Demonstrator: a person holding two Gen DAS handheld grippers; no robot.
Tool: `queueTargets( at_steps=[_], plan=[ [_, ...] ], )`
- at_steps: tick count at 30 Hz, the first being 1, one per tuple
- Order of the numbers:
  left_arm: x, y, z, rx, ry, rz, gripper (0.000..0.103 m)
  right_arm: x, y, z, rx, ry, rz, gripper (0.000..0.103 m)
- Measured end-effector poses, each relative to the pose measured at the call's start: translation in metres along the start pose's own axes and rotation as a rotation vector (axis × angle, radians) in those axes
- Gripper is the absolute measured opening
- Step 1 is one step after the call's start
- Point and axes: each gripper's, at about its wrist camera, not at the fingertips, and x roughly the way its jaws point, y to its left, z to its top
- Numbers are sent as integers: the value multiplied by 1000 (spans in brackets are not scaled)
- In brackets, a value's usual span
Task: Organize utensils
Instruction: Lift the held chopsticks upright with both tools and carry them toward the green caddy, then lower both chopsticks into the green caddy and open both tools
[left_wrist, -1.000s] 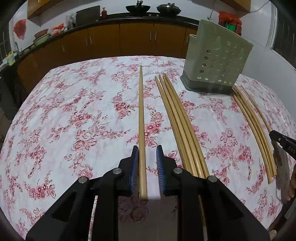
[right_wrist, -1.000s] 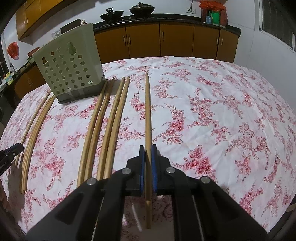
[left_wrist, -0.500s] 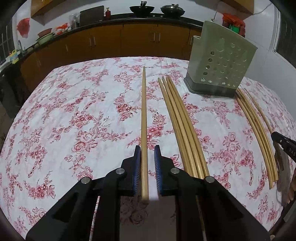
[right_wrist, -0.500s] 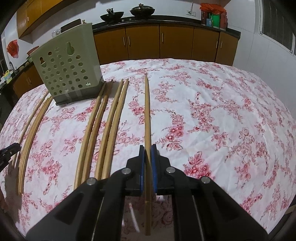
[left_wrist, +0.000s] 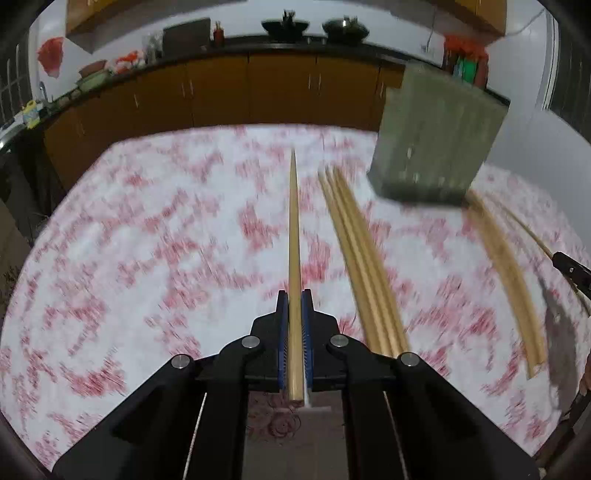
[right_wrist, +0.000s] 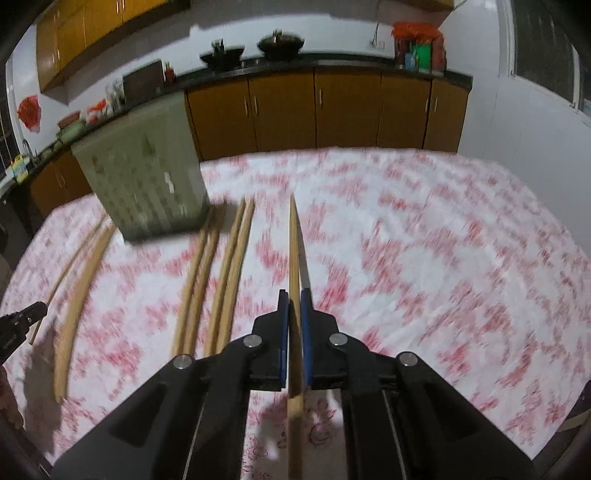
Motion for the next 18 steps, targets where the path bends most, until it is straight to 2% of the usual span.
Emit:
queueTargets(
  at_steps=[6,11,18],
  plan=[
    [-51,12,38,-72,-183,-22,8,-47,-7,34,33,-162,20,8],
    [-83,21,61,-124,-311,-28,8,-72,-6,50,40,-251,34,8],
    [-92,23,78,-130,-354,-33,7,-80,-2,61,26,-283,33,8]
  ],
)
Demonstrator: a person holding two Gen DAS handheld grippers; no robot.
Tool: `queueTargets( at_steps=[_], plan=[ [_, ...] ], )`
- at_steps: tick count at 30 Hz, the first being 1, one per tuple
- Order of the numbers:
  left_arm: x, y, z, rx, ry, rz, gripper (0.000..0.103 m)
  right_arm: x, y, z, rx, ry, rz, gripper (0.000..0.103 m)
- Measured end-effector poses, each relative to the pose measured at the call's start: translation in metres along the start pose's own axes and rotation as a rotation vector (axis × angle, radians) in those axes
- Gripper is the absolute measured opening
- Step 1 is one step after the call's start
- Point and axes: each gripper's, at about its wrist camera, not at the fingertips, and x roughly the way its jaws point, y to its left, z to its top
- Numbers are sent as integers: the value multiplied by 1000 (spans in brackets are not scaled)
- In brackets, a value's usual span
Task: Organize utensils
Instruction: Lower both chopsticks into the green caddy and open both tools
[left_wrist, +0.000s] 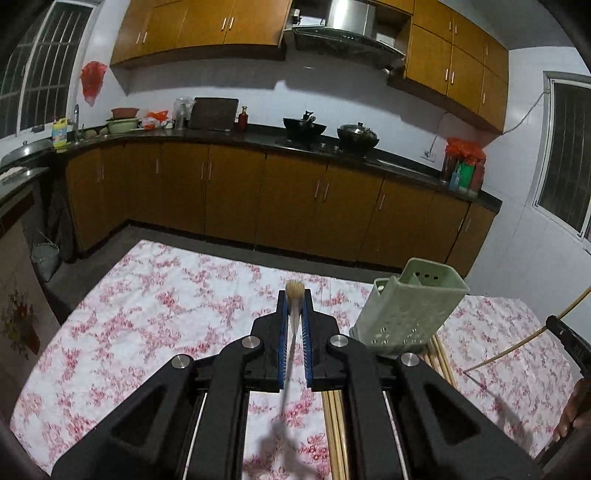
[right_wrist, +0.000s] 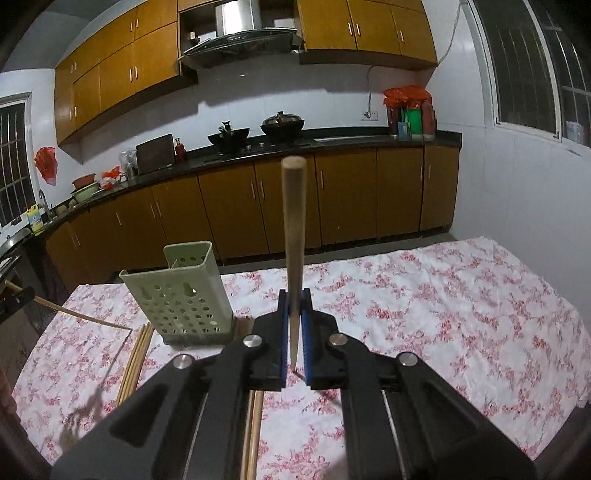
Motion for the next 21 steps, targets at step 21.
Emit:
queueTargets(
  at_steps=[21],
  plan=[
    [-29,-85,95,66,-214,-218,7,-16,61,104,-39,-168,244,8]
  ],
)
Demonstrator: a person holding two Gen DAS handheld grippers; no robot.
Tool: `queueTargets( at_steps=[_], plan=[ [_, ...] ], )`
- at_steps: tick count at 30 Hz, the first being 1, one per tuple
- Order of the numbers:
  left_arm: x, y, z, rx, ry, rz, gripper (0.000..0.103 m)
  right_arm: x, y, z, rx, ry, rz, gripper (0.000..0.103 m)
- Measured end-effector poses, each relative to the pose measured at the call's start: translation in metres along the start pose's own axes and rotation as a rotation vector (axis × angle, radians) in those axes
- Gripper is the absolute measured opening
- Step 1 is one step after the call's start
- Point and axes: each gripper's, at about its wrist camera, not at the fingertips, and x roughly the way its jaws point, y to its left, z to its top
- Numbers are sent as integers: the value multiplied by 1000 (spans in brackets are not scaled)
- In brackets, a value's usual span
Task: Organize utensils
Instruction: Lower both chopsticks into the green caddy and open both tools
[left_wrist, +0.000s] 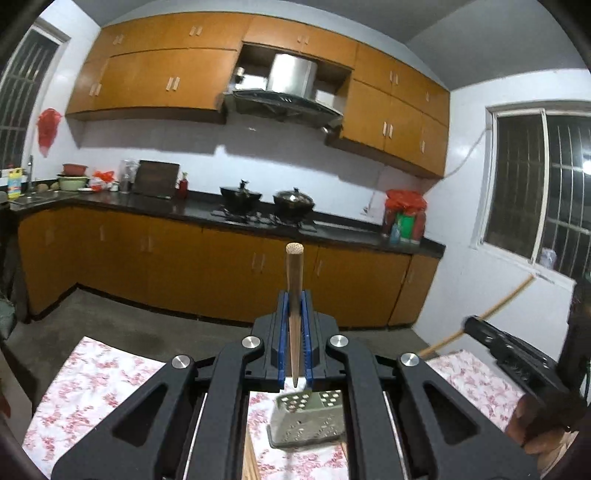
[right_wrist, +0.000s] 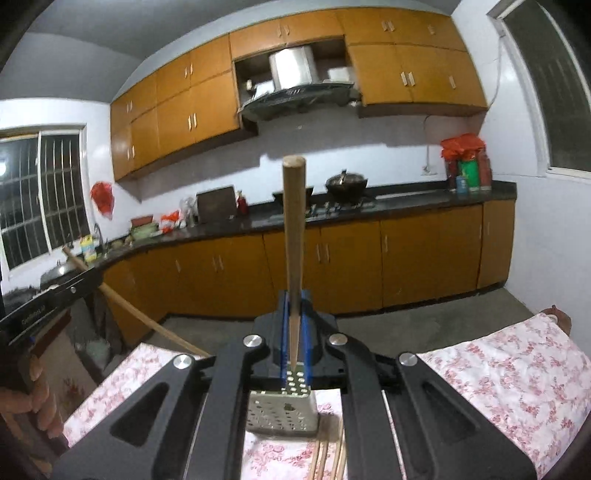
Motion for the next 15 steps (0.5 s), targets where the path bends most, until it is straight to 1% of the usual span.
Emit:
queueTargets(
  at_steps=[3,5,9,12,14,15],
  plan=[
    [18,-8,-14,7,48,-14,7,21,2,-8,6,63,8,8],
    [29,-11,-21,22,62,-4,7,35,0,-15,16,104,5,8],
    [47,-9,-36,8,105,-10,7,58,0,-26,31,157,-11,8],
    [58,-7,-43,-5,135,-3,8,65,1,-33,36,185,-13,10],
    [63,-2,-47,-28,159,-3,8,65,3,-35,38,187,-9,17],
    [59,3,-48,-39,165,-8,10,63,3,-34,36,181,-10,27]
  ],
)
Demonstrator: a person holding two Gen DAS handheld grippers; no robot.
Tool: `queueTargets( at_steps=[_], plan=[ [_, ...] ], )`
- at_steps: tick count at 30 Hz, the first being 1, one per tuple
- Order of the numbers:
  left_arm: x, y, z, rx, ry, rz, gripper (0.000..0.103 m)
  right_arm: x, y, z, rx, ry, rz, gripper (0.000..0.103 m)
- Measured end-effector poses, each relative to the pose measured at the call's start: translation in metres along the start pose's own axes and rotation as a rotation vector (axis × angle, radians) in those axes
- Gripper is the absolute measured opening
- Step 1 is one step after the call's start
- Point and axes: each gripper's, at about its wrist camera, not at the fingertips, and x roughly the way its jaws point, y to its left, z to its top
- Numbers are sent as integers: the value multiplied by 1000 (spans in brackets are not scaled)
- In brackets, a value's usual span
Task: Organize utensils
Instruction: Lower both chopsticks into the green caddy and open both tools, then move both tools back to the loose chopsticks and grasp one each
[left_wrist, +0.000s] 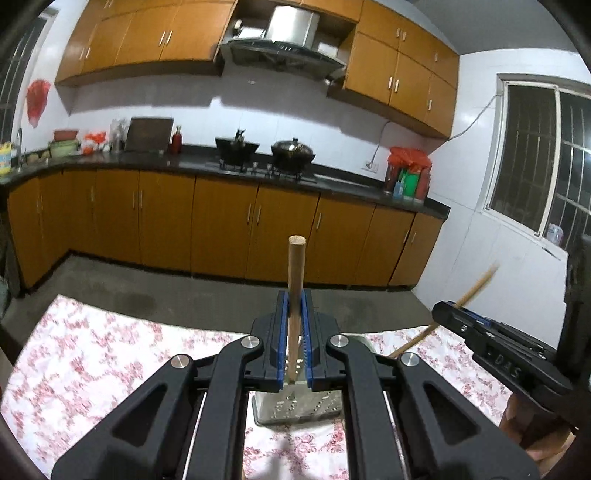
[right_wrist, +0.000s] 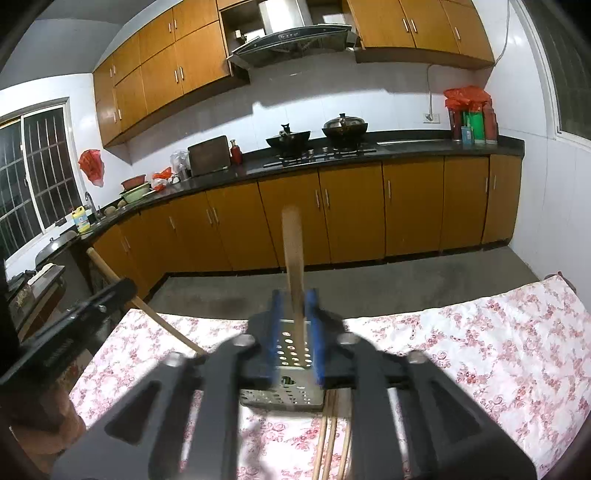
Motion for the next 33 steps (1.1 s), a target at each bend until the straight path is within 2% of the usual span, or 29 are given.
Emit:
queueTargets(
  at_steps=[1,2,3,4,10,15,17,20,22,26,30,33],
  plan=[
    [0,2,0,-7,3,-6,18,-3,-1,1,-2,-11,-2,34],
    [-2,3,0,-9,-3,-3,27,-6,-1,1,-5,-24,-6,36],
    [-6,3,1,-9,-19,4,48,-8,-1,3,-6,-29,-9,37],
    [-7,4,1,-8,-31,6,55,-11,-2,3,-3,-36,-8,37],
    [-21,4,7,-18,-76,3,57,-37,-10,5,14,-98,-28,42],
    [-52,15,9,-51,-163,23,63,-61,-32,-5,41,-134,-92,45],
    [-68,23,6,-68,-201,52,65,-63,-46,-15,59,-121,-131,45],
    [-83,40,-11,-95,-207,121,65,-51,-71,-40,101,-38,-183,45],
    [-82,50,-25,-95,-174,178,65,-33,-86,-63,126,56,-207,44],
    [-57,68,-70,-83,-8,263,65,6,-91,-114,125,253,-180,23],
    [-32,75,-109,-57,146,272,51,30,-76,-157,89,378,-126,18],
    [-21,77,-138,-43,244,256,43,38,-65,-176,67,426,-100,16]
  ],
)
